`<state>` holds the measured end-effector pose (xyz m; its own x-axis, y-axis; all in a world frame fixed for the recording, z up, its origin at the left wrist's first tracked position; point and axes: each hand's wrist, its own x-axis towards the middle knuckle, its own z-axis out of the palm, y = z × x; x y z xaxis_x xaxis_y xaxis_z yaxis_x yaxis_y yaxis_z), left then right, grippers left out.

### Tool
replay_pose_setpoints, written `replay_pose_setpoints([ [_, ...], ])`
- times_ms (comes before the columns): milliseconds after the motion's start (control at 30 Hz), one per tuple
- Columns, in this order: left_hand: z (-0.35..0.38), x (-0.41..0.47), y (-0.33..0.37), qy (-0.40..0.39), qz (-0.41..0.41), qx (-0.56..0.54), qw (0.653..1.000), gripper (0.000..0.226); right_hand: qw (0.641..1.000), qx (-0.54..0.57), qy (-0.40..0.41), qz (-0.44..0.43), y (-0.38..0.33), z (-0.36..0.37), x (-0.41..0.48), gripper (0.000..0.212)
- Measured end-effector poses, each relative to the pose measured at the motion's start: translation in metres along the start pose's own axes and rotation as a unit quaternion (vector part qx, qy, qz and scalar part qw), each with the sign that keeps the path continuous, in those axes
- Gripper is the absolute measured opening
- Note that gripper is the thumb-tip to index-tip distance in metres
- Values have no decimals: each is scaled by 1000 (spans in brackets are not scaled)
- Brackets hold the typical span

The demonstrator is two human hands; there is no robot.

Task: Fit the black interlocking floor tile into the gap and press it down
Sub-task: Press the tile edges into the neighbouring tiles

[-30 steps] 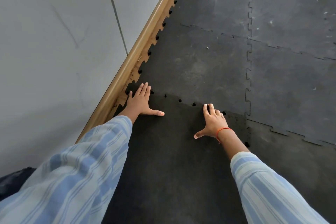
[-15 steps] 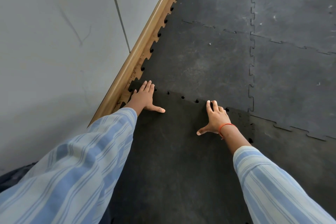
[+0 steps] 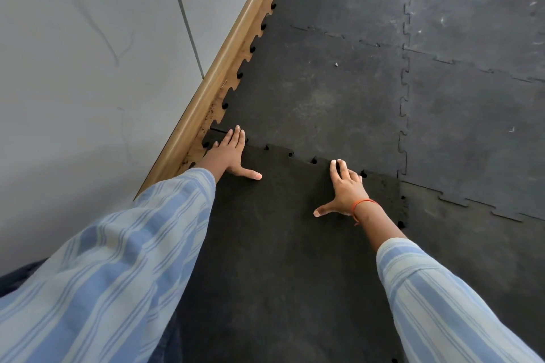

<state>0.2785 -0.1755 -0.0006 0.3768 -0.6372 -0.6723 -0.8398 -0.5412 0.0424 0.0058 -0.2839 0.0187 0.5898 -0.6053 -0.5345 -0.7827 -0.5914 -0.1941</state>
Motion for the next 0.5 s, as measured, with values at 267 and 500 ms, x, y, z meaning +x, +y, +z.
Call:
replay_pose_setpoints([
  [267, -1, 3, 0, 5, 9, 23, 1000, 137, 999, -45, 8, 11, -4, -3, 1, 137],
  [500, -3, -6, 20, 26, 60, 6, 998, 112, 995, -76, -55, 45, -21, -10, 10, 141],
])
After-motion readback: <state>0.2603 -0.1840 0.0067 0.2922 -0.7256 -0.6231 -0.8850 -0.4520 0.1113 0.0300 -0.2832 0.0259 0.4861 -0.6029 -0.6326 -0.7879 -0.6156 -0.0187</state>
